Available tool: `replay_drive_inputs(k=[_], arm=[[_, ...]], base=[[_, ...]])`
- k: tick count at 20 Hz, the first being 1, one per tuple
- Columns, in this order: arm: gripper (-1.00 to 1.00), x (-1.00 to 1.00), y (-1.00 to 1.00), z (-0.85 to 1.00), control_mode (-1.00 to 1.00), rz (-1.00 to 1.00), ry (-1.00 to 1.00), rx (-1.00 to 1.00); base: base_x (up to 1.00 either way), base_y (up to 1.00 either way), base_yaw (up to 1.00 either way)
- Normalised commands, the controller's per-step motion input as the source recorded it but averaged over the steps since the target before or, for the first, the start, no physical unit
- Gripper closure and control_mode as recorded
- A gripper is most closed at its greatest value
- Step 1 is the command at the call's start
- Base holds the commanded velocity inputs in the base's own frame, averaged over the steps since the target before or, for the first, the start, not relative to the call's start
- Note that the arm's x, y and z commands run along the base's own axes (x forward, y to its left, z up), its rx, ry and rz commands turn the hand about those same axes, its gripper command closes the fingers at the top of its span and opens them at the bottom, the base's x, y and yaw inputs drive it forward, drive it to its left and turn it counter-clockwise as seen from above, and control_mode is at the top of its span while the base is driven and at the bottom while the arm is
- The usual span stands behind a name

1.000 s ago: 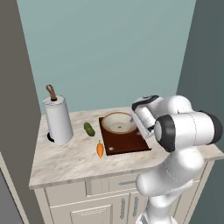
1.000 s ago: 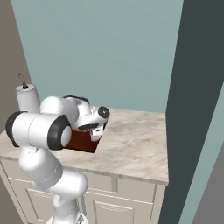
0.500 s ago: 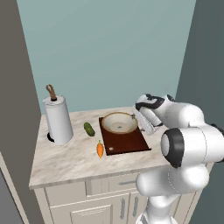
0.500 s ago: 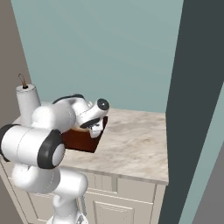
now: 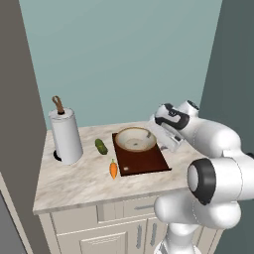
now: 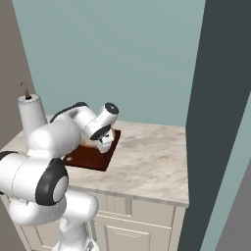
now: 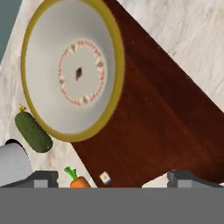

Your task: Place the two vegetables and bowl onto the tray for setting up a vegetable dip station.

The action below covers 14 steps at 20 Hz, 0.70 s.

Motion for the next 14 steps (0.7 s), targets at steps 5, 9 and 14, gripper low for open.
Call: replay_drive_inputs(k=[5, 9, 14], arm=[[-1.0, -0.24, 0.34, 0.17, -1.0, 0.26, 0.07, -0.09], [-1.0, -0.29, 0.38, 0.06, -1.0, 0.22, 0.0, -0.05], [-1.0, -0.22, 0.43, 0.0, -1.0, 0.15, 0.0, -0.05]], base=[[0.0, 0.0, 0.0], [0.0, 0.0, 0.0], [0.0, 0.0, 0.0]])
